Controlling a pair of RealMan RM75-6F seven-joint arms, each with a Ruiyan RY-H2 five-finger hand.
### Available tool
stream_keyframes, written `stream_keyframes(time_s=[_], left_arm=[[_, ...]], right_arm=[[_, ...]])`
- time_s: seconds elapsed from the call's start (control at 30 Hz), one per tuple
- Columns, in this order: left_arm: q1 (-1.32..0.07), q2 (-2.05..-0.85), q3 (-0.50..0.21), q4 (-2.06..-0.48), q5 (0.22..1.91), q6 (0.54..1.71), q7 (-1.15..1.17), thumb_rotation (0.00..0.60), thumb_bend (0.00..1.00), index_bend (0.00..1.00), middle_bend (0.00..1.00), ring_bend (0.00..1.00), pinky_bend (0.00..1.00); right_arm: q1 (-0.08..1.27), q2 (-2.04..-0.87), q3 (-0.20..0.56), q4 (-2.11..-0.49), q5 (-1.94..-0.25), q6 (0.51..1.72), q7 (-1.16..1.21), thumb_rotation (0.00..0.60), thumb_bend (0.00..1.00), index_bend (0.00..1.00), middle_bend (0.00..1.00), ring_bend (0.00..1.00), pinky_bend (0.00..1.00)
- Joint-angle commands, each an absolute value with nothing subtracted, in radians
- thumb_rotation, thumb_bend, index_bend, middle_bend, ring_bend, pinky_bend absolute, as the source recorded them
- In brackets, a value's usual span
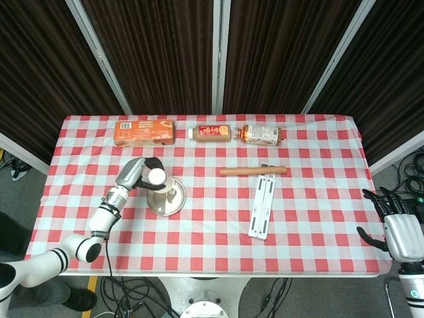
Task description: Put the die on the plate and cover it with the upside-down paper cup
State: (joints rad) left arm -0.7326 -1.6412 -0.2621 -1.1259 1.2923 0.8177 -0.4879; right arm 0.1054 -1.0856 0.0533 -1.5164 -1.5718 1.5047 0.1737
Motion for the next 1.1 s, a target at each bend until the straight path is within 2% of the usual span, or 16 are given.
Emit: stream_keyframes(time_s=[0.03,0.27,0.53,0.93,1.1], left_arm=[[-0.753,-1.650,-0.248,-1.163,1.288,0.814,-0.421,0.600,0.19,0.52,0.55,0.39,0.37],[-0.781,-1.711,-0.241,-1.109,1.233,0.792,-0.290,0.600,0.19,0.51,0.54,0.39,0.37],[-0.782,-1.730,-0.243,-1.110,1.200,0.785,-0.263,0.600,0.19,0.51,0.53,0.39,0.37],[-0.763,-1.623,-0.215,-1.226,1.172,0.714,-0.256,0.600,0.19,0.51,0.53,0.39,0.33],[-0.760,-1.673,-0.225,-1.173,1.182,0.757,-0.277,0.600,0.19,0.50,0.53,0.39,0.33]], right_arm=[[0.104,-1.086,0.053,-1.515,-1.571,1.505,0.176,0.600,0.13,0.12,0.25,0.08,0.14],[0.105,-1.090,0.052,-1.506,-1.569,1.500,0.186,0.600,0.13,0.12,0.25,0.08,0.14],[0.108,-1.095,0.053,-1.494,-1.565,1.494,0.197,0.600,0.13,0.12,0.25,0.08,0.14],[0.116,-1.104,0.053,-1.481,-1.567,1.483,0.209,0.600,0.13,0.12,0.25,0.08,0.14],[0.112,-1.102,0.053,-1.481,-1.566,1.490,0.211,0.600,0.13,0.12,0.25,0.08,0.14]])
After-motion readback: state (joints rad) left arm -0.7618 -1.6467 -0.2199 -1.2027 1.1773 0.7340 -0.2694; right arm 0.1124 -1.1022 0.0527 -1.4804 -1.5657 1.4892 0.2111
